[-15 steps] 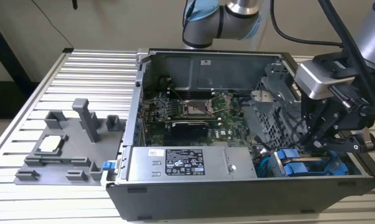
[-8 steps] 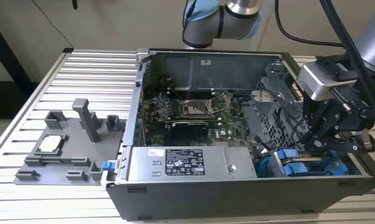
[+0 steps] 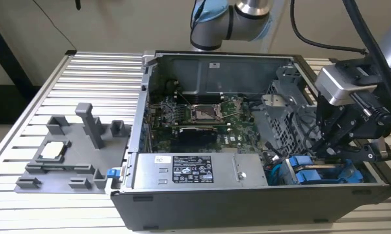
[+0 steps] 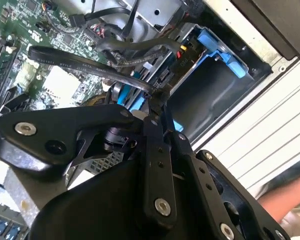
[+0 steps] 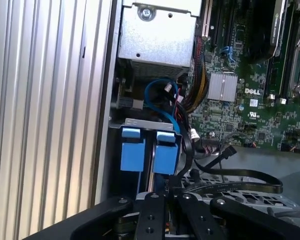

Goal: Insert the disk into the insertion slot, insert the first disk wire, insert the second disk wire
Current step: 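Insert the second disk wire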

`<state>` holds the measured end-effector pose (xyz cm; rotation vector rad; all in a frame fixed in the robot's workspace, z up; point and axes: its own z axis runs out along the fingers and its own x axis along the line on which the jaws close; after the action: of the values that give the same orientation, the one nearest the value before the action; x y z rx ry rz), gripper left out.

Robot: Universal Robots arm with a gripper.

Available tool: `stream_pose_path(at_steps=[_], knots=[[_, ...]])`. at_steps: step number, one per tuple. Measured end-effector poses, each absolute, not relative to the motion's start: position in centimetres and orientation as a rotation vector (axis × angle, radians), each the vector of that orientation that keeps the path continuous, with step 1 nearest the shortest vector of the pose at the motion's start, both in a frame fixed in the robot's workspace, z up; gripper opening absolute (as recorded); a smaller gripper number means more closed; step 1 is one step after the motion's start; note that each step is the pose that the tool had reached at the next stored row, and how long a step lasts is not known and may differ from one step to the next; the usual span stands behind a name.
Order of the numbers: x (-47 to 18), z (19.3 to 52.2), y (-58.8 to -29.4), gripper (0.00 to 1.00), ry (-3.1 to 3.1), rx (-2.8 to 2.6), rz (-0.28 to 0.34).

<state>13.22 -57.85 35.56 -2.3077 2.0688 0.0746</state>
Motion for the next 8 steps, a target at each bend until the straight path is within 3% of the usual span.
stream_pose_path(at_steps=[8], knots=[[13.60,34.71,-57.85,0.16,2.109,-2.262,0.081]])
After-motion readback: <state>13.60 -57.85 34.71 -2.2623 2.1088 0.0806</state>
